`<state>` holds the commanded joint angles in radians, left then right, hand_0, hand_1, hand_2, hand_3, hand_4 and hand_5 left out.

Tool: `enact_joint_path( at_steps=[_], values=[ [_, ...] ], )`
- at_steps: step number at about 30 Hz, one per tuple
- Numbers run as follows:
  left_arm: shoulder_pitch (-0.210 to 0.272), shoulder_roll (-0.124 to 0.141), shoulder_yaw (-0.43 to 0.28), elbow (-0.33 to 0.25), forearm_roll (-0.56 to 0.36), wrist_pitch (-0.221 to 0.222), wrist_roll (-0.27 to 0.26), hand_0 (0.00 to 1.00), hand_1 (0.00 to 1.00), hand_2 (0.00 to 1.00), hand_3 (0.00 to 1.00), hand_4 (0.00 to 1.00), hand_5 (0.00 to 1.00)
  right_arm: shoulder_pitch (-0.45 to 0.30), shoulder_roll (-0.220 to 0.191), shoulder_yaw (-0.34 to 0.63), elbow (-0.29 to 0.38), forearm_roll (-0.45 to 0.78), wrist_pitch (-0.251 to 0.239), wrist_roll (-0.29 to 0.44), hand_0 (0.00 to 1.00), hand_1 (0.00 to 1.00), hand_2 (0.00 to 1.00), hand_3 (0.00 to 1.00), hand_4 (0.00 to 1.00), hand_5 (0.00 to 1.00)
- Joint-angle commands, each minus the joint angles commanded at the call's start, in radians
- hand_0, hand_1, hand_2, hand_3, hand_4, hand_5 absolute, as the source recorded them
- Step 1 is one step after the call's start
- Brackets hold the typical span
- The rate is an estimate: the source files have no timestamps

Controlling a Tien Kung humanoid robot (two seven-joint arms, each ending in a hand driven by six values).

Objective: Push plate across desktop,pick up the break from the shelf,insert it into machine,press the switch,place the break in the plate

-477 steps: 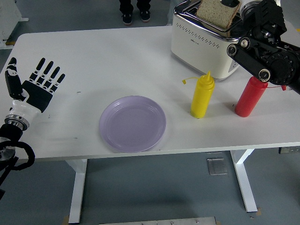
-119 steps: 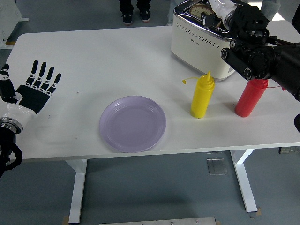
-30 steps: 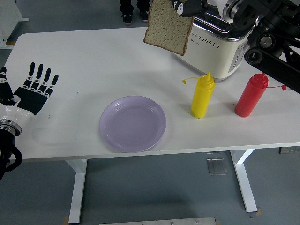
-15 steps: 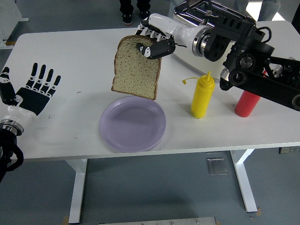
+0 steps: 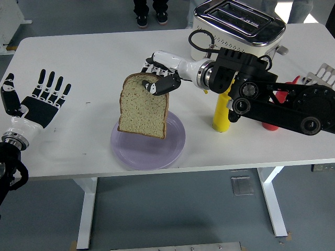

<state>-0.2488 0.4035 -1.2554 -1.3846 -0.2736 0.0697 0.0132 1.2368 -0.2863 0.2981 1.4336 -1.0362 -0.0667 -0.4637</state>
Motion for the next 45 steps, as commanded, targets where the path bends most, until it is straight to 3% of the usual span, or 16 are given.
enact_joint_path(
  at_steps=[17, 38, 39, 44, 45],
  values=[
    [-0.001, 0.001, -0.008, 0.007, 0.005, 0.000, -0.001, 0.809, 0.741, 0.701, 0.696, 0.791, 0.998, -0.021, 0.065, -0.069, -0.079, 0.052, -0.024, 0.008, 0.266, 0.393, 0.407, 0.418, 0.173, 0.002],
    [-0.006, 0.001, -0.009, 0.012, 0.013, 0.001, -0.003, 0.811, 0.743, 0.705, 0.698, 0.789, 0.998, -0.044, 0.092, -0.119, -0.141, 0.064, -0.024, 0.035, 0.286, 0.416, 0.434, 0.429, 0.168, 0.002],
    [-0.006, 0.001, -0.010, 0.013, 0.013, 0.001, -0.003, 0.811, 0.743, 0.706, 0.699, 0.789, 0.998, -0.044, 0.092, -0.120, -0.144, 0.064, -0.020, 0.037, 0.320, 0.453, 0.467, 0.448, 0.152, 0.002],
    [-0.006, 0.000, -0.011, 0.016, 0.016, 0.001, -0.004, 0.811, 0.743, 0.706, 0.699, 0.789, 0.998, -0.045, 0.093, -0.124, -0.154, 0.063, 0.005, 0.049, 0.320, 0.453, 0.467, 0.448, 0.152, 0.002],
    [-0.006, 0.000, -0.012, 0.017, 0.017, 0.001, -0.004, 0.811, 0.747, 0.707, 0.699, 0.788, 0.998, -0.045, 0.093, -0.124, -0.155, 0.063, 0.011, 0.052, 0.486, 0.542, 0.540, 0.520, 0.369, 0.012]
  ],
)
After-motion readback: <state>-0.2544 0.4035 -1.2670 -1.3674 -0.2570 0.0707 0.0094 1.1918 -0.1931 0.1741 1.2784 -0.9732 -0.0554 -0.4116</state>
